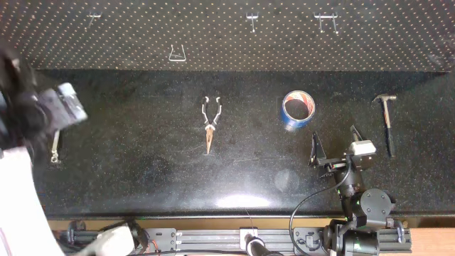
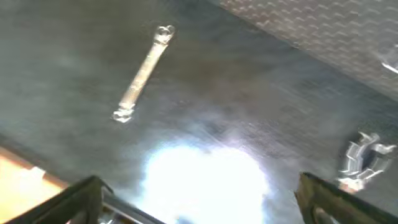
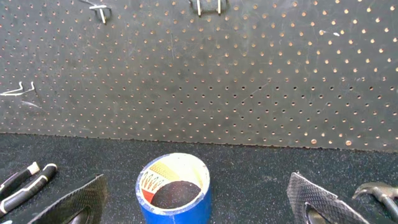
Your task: Place Tools Onto Pegboard
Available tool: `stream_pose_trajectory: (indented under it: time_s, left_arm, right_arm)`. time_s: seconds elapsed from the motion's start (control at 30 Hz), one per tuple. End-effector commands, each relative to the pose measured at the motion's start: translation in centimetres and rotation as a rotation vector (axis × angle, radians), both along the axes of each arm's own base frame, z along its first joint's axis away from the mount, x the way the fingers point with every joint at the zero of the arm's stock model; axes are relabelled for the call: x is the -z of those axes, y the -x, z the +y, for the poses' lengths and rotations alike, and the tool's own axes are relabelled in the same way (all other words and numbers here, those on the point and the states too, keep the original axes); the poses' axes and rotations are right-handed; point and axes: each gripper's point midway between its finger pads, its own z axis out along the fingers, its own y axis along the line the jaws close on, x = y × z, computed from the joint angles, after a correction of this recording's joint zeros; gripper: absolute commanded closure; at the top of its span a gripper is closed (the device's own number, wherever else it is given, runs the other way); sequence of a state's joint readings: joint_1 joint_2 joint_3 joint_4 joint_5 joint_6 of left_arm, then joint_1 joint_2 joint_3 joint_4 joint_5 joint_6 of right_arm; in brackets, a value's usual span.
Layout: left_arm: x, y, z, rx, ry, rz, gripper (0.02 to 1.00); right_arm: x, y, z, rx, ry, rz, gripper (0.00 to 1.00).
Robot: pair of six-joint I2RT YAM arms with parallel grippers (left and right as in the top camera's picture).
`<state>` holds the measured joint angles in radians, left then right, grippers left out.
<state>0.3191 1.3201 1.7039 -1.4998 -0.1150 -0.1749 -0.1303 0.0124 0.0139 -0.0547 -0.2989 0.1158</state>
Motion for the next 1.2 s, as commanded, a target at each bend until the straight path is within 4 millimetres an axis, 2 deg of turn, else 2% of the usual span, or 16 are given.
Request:
stream_pose_trajectory:
  time_s: [0.03, 0.1, 0.13, 0.17, 0.2, 0.3, 0.33, 0.4, 0.53, 0.6, 0.73, 0.83, 1.03, 1.13, 1.2]
  left_arm:
    - [3.5, 0.1, 6.7, 0.111, -0.137, 0.309, 0.025]
    - [6.7, 0.4, 7.4, 0.201, 0.004, 0.346, 0.025]
    - [8.9, 0.7, 8.2, 0.233, 0.082, 0.338, 0.023]
    - [10.0, 0.8, 8.8, 0.226, 0.105, 0.329, 0.023]
    - [12.2, 1.0, 10.1, 0.192, 0.115, 0.314, 0.023]
    - [18.0, 1.2, 11.3, 0.157, 0.131, 0.27, 0.025]
    - [19.1, 0.9, 11.2, 0.161, 0.135, 0.254, 0.025]
    - [20.9, -0.8, 10.0, 0.302, 0.173, 0.181, 0.023]
    - [23.8, -0.5, 11.6, 0.324, 0.167, 0.282, 0.027]
    - [24.7, -0.4, 12.5, 0.349, 0.15, 0.333, 0.025]
    - [25.0, -0.7, 14.0, 0.367, 0.109, 0.382, 0.025]
    - [25.3, -0.9, 14.2, 0.413, 0.099, 0.39, 0.025]
    - [25.9, -2.8, 13.6, 0.472, 0.065, 0.38, 0.025]
    - [27.3, -2.6, 13.6, 0.47, 0.103, 0.388, 0.025]
    - [27.4, -2.7, 13.5, 0.472, 0.105, 0.388, 0.025]
  right_arm:
    - [0.2, 0.0, 0.1, -0.007, -0.008, 0.001, 0.047]
    - [0.2, 0.0, 0.1, -0.007, -0.008, 0.001, 0.047]
    - [0.2, 0.0, 0.1, -0.006, -0.008, 0.001, 0.047]
    - [0.2, 0.0, 0.1, -0.007, -0.008, 0.001, 0.047]
    - [0.2, 0.0, 0.1, -0.006, -0.008, 0.001, 0.047]
    - [0.2, 0.0, 0.1, -0.006, -0.008, 0.001, 0.047]
    - [0.2, 0.0, 0.1, -0.007, -0.008, 0.001, 0.047]
    - [0.2, 0.0, 0.1, -0.006, -0.008, 0.001, 0.047]
    - [0.2, 0.0, 0.1, -0.006, -0.008, 0.001, 0.049]
    - [0.2, 0.0, 0.1, -0.007, -0.008, 0.001, 0.047]
    - [0.2, 0.0, 0.1, -0.006, -0.008, 0.001, 0.047]
    - [0.2, 0.0, 0.1, -0.007, -0.008, 0.001, 0.049]
    - [0.2, 0.0, 0.1, -0.006, -0.008, 0.001, 0.045]
    - [0.2, 0.0, 0.1, -0.006, -0.008, 0.001, 0.047]
    - [0.2, 0.0, 0.1, -0.006, -0.008, 0.001, 0.047]
